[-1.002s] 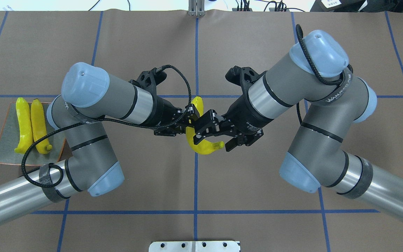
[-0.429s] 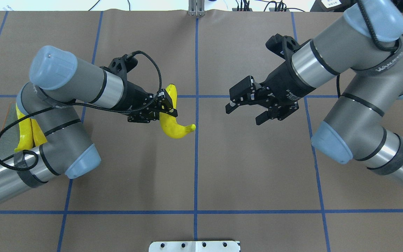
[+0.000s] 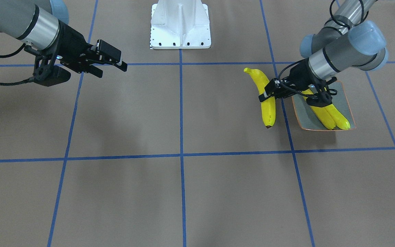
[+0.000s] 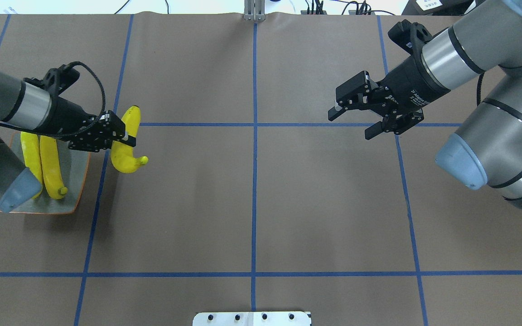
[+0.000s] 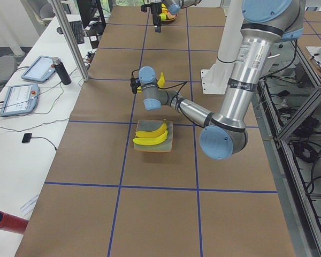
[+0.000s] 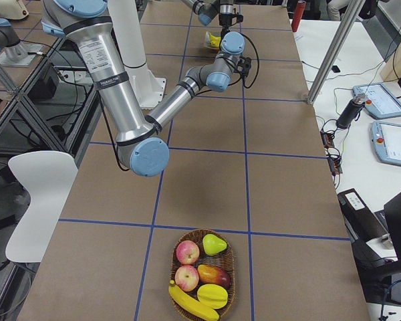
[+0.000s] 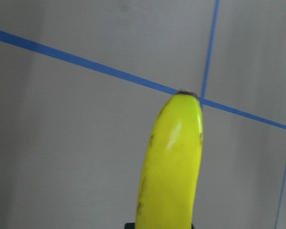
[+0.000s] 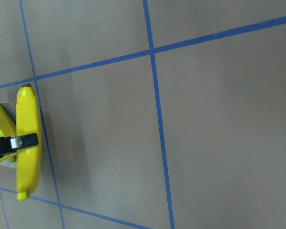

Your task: Transfer all bananas from basket to plate

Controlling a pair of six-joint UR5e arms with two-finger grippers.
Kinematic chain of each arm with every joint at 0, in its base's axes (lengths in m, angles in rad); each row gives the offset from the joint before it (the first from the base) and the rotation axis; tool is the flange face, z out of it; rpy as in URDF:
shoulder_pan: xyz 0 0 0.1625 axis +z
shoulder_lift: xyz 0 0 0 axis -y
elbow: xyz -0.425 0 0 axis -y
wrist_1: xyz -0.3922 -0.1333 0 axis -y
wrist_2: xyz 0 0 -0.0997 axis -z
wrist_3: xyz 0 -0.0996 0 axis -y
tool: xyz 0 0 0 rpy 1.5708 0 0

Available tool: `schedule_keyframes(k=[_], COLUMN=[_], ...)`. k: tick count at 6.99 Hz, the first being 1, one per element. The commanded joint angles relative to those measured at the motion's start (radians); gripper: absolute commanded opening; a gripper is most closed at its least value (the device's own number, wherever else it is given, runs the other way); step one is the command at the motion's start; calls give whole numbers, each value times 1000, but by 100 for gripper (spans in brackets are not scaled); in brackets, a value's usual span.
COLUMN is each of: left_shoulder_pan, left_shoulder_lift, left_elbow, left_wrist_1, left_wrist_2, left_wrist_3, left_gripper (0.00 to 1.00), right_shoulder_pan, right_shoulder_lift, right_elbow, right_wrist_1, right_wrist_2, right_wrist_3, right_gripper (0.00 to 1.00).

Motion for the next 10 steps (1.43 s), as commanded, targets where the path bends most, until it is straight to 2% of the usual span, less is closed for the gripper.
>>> schedule_keyframes(k=[1, 2, 3, 5, 7, 8, 9, 10], left_shoulder_pan=[-50, -52, -82, -96, -102, -104, -105, -108], left_shoulder_lift=[93, 115, 116, 135, 135, 135, 135, 135], left_elbow=[4, 7, 89, 169, 169, 168, 165, 165], left_wrist_1=[-5, -5, -22, -117, -119, -119, -123, -123], left_wrist_2=[-7, 0, 32, 51, 45, 42, 45, 45], left_wrist_3=[25, 27, 28, 50, 48, 48, 50, 51], left_gripper=[0, 0, 0, 0, 0, 31, 99, 100], right_shoulder_pan=[1, 1, 0, 0, 0, 1, 1, 3], right_shoulder_lift=[-8, -11, -7, -4, -5, -5, -5, -7], right_elbow=[-14, -25, -40, -40, -40, -40, -40, -40], right_wrist_1=[0, 0, 2, 2, 2, 2, 2, 2], right_wrist_2=[-8, -10, -16, -16, -14, -13, -13, -13], right_wrist_3=[-1, -2, -4, -4, -4, -4, -4, -4], right_gripper=[100, 100, 100, 100, 100, 100, 100, 100])
